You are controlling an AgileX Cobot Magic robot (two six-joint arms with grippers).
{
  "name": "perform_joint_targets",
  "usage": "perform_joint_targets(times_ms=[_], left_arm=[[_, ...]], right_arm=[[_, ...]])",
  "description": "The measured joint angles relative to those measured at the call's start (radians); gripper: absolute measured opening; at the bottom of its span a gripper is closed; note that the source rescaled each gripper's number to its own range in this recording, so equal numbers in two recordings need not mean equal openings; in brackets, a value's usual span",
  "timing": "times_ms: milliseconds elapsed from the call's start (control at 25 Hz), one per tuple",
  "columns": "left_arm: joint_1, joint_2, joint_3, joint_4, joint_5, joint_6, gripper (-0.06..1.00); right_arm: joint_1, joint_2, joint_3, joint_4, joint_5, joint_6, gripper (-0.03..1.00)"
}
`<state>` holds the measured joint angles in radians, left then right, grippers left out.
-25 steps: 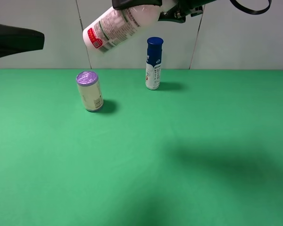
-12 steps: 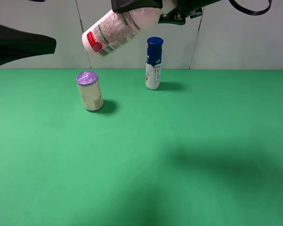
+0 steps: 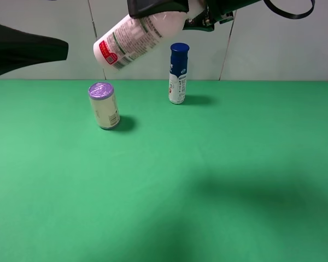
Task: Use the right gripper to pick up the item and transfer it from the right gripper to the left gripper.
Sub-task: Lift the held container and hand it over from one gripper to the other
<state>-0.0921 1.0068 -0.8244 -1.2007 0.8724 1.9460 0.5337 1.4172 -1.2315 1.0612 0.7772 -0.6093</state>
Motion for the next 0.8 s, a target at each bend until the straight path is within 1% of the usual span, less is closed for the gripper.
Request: perform_joint_targets(times_ms=[200,320,360,560,720,760,800], left_arm=[[0.000,0.000,0.000,-0.007,-0.001,0.000,0.53],[0.000,0.000,-0.001,-0.009,0.000,0.000,0.53],[0.000,0.002,-0.001,-0.009,0.000,0.000,0.53],[-0.006,0.058,-0.001,-0.012,0.023,0.000,0.53],[-0.054,0.114,-0.001,-0.012,0.011,0.015,0.53],[-0.088,0.134,-0.001,-0.011,-0.016,0.022,0.53],[-0.100,0.141,-0.001,-0.011,-0.030,0.023,0.53]], right_arm=[[0.000,0.000,0.000,-0.006,0.001,0.000,0.05],[0.000,0.000,0.000,-0.036,-0.002,0.002,0.05],[0.000,0.000,0.000,-0.066,-0.002,0.015,0.05],[0.000,0.000,0.000,-0.138,0.000,0.045,0.05],[0.000,0.012,0.000,-0.184,-0.001,0.068,0.05],[0.000,0.017,0.004,-0.191,-0.005,0.071,0.05],[0.000,0.022,0.009,-0.198,-0.006,0.073,0.05]])
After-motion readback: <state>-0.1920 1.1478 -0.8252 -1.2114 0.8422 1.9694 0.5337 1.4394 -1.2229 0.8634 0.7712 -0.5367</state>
